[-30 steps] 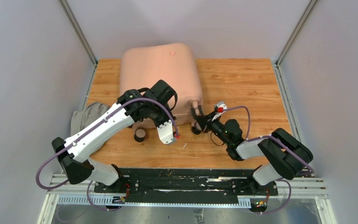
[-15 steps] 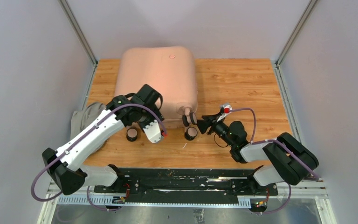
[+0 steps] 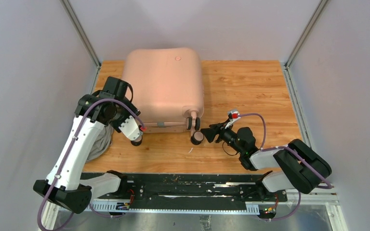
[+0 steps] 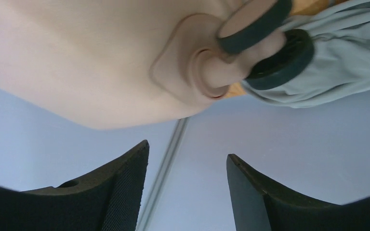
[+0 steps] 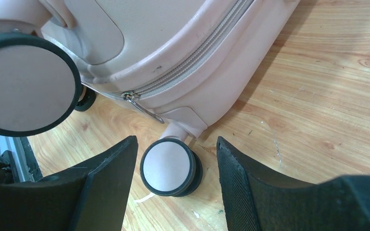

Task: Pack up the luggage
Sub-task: Zip the luggage at the center of the board.

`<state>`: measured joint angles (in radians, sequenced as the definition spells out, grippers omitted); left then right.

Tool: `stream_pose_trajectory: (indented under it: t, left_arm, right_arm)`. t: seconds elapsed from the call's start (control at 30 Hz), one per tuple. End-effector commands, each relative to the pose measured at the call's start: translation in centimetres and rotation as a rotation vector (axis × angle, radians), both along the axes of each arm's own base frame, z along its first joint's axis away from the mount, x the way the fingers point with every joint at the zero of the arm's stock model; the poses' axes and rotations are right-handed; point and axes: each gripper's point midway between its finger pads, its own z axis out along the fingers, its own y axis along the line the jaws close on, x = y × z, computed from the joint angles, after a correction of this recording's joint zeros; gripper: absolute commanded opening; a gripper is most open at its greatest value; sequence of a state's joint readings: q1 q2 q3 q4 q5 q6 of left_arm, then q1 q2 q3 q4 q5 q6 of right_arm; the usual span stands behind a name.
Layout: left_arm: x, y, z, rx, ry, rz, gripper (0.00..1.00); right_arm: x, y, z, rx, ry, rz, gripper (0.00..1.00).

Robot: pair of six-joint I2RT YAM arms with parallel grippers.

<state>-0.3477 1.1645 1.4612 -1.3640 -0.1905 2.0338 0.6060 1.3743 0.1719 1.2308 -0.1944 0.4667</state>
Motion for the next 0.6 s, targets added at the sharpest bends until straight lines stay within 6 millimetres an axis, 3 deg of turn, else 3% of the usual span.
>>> stream_pose_trajectory:
  t: [0.0, 0.07, 0.13, 0.17, 0.2, 0.4, 0.57]
  left_arm:
    - [-3.3, 3.4, -3.0, 0.205, 0.157, -0.103, 0.64]
    - [-3.6, 3.8, -4.0, 0.215, 0.188, -0.124, 0.65]
    - [-3.7, 4.0, -5.0, 0.233, 0.217, -0.159, 0.78]
    - [-3.6, 3.9, -5.3, 0.225, 0.222, -0.172, 0.96]
    - [-3.2, 3.3, -5.8, 0.202, 0.205, -0.206, 0.99]
    - [-0.7, -1.7, -8.4, 0.044, 0.062, -0.412, 0.99]
    - [1.4, -4.2, -9.6, -0.027, -0.001, -0.493, 0.80]
  right_arm:
    - [-0.1, 0.4, 1.0, 0.038, -0.012, 0.024, 0.65]
    - [-0.3, 0.4, 1.2, 0.037, -0.016, 0.030, 0.65]
    - [-0.2, 0.4, 1.5, 0.035, -0.019, 0.032, 0.65]
    - [-0.2, 0.5, 1.6, 0.035, -0.022, 0.034, 0.65]
    - [-0.2, 0.6, 1.8, 0.036, -0.023, 0.038, 0.65]
    - [0.1, 0.8, 2.0, 0.046, -0.019, 0.043, 0.65]
    - [0.8, -0.2, 1.3, 0.047, -0.009, 0.041, 0.63]
